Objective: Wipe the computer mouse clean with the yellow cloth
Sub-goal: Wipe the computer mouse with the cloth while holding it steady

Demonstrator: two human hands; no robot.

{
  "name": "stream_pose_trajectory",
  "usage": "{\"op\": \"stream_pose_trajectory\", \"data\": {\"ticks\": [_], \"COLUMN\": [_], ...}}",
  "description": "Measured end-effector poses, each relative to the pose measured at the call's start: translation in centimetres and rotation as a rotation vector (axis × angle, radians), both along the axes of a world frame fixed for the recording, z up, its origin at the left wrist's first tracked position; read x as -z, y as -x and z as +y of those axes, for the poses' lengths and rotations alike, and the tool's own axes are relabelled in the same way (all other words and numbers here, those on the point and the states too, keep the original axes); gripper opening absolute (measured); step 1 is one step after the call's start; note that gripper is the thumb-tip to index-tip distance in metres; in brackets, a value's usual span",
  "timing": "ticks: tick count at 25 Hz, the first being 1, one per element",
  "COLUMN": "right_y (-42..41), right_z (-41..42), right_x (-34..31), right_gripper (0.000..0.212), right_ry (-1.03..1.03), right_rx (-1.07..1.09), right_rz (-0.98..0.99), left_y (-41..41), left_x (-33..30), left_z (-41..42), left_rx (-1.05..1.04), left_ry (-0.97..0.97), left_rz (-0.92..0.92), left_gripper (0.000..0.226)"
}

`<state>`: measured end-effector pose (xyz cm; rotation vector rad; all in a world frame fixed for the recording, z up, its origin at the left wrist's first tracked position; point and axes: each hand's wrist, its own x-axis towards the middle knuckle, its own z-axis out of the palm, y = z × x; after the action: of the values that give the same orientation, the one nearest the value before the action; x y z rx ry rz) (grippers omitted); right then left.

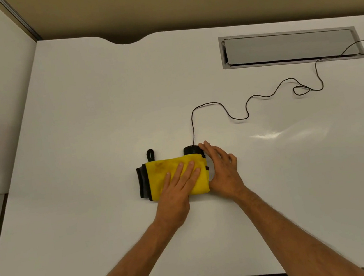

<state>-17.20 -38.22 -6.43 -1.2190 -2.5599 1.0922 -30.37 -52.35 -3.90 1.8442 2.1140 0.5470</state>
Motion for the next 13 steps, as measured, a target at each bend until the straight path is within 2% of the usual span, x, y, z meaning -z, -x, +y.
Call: {"op": "stream_pose_trajectory", "data": {"ticks": [7, 13], "right_y": [-0.1, -0.6], "right_z": [0.1, 0.6], "right_x": [0.0, -0.5], "right_gripper": [0.115, 0.114], "right_ry": [0.043, 0.065], "right_rx": [-0.037, -0.089], "right_rz": [-0.028, -0.005], "left_y": [1.5, 1.4], "left_x": [1.2, 1.3], "left_z": [-2.8, -3.6], "left_rx": [0.130, 0.168], "left_ry": [0.001, 0.023], "left_rz": [0.141, 0.171], "left_gripper": [0.099, 0.099]}}
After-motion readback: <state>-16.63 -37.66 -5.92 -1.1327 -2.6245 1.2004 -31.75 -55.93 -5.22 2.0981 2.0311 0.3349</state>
